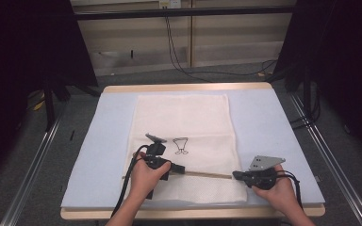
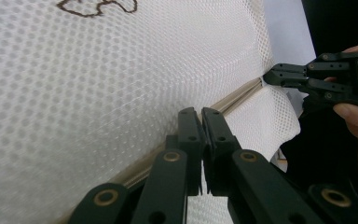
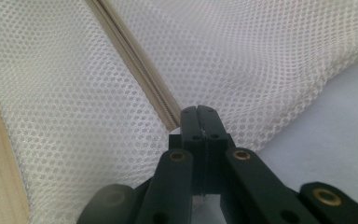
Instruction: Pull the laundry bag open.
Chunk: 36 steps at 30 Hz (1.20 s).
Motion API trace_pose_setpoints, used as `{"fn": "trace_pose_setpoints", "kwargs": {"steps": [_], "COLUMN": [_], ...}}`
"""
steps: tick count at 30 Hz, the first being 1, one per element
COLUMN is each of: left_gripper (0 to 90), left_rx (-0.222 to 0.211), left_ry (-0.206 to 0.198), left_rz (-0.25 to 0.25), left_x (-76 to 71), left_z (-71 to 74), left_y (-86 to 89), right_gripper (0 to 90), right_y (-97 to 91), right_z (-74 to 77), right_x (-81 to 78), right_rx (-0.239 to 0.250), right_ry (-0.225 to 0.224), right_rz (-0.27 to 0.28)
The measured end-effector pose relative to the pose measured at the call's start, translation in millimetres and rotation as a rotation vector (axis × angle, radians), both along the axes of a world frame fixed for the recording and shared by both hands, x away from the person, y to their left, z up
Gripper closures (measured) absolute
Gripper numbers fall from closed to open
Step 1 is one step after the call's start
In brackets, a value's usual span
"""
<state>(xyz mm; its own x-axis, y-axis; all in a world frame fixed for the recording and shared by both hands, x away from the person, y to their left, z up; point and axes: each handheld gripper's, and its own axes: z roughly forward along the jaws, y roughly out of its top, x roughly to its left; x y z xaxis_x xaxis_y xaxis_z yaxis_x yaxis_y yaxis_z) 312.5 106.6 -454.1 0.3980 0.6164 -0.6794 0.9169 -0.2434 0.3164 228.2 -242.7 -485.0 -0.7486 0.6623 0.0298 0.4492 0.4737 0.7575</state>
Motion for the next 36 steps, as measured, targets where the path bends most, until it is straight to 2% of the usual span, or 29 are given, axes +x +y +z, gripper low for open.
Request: {"fn": "trace_pose_setpoints", "kwargs": {"steps": [4,6,10,15,21,22,28,30,36], "left_gripper": [87.4,87.4,87.3,87.3,87.3,87.3,87.2,87.2,87.2], "left_rx": [0.007,0.025,0.013,0.001,-0.021,-0.026,-0.021,-0.02,-0.008], "left_ry": [-0.012,-0.024,-0.012,-0.021,-0.018,-0.001,-0.018,-0.033,-0.041], "left_rz": [0.013,0.014,0.059,0.079,0.116,0.125,0.156,0.156,0.193], "left_x": [-0.3,0.2,0.8,0.4,-3.4,-4.7,-7.8,-9.0,-11.7], "left_z": [4.4,5.5,6.0,3.1,-1.9,-1.6,-2.5,-2.2,-1.6], "left_y": [14.8,26.3,51.1,74.6,96.5,99.6,122.2,128.4,142.6], "right_gripper": [90.0,90.0,90.0,90.0,90.0,90.0,90.0,90.0,90.0], "right_y": [0.3,0.1,0.3,0.5,0.0,-0.1,0.1,0.1,0.3], "right_z": [0.1,0.0,0.0,0.0,-0.7,-0.7,-0.5,-0.4,-0.1], "right_x": [-0.6,-0.4,-0.8,-0.7,-1.3,-1.3,-1.2,-1.3,-1.8], "right_rx": [-0.005,-0.003,0.0,0.001,0.009,0.01,0.007,0.006,0.002], "right_ry": [-0.003,-0.004,0.001,0.001,0.0,0.0,0.0,-0.001,-0.001], "right_rz": [0.0,-0.003,-0.01,-0.012,-0.014,-0.014,-0.013,-0.012,-0.017]}}
